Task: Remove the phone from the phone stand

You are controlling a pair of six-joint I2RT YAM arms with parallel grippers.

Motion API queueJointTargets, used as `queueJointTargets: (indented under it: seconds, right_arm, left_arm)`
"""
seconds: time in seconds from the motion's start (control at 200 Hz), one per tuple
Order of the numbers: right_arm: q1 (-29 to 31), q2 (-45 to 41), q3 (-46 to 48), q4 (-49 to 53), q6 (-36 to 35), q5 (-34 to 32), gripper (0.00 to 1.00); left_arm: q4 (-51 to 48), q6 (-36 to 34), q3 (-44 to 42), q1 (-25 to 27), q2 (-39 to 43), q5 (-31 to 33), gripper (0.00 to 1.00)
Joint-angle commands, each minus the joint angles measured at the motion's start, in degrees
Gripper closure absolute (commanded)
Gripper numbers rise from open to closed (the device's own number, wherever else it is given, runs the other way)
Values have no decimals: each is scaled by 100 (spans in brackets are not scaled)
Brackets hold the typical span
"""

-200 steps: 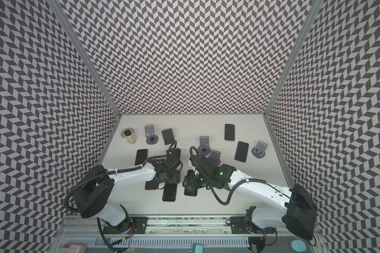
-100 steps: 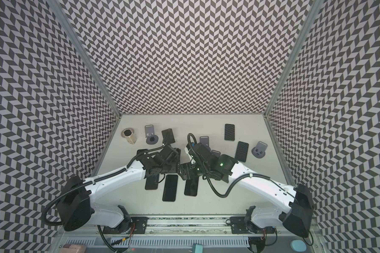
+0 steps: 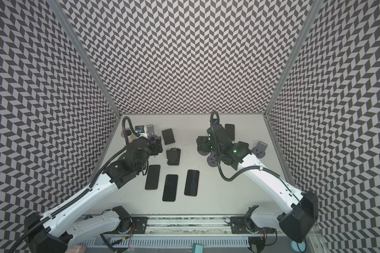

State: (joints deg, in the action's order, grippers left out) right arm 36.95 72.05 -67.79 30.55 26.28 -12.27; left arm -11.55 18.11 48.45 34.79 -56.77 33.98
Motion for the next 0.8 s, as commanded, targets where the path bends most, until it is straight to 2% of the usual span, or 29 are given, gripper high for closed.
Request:
queueJointTargets:
  seconds: [0.0,0.17,0.36,0.486,0.566,0.631,0.796]
  right_arm:
    - [-268,-394,467,-1016,-384,-1078,14]
    - [-713,-800,1624,-2409,-871,-1954,12]
    - [-1189,-1189,2933,-3931,-1358,-2314,12]
    - [-1501,-1369,3766,-5013,-1544,-2307,12]
    - [-1706,-1363,4193,-5539,-1649,-2163,12]
    - [-1831,-1283,4480,-5893,-1775,-2013,12]
    - [-2022,-986,5044,-6671,-2149,-1728,9]
  left_arm:
    - [1169,-781,-468,-546,375,167,12]
    - [1793,-1144,-1275,-1502,832,-81,10]
    - [2765,-1520,-2445,-2239,1198,-234,9]
    - [3520,-1648,-3185,-2663,1283,-622,9]
    - [4060,-1617,-3554,-2794,1261,-617,9]
    - [4456,-1633,-3730,-2914,1186,-881,10]
    - [5737,-1683,-4147,-3019,438,-1306,9]
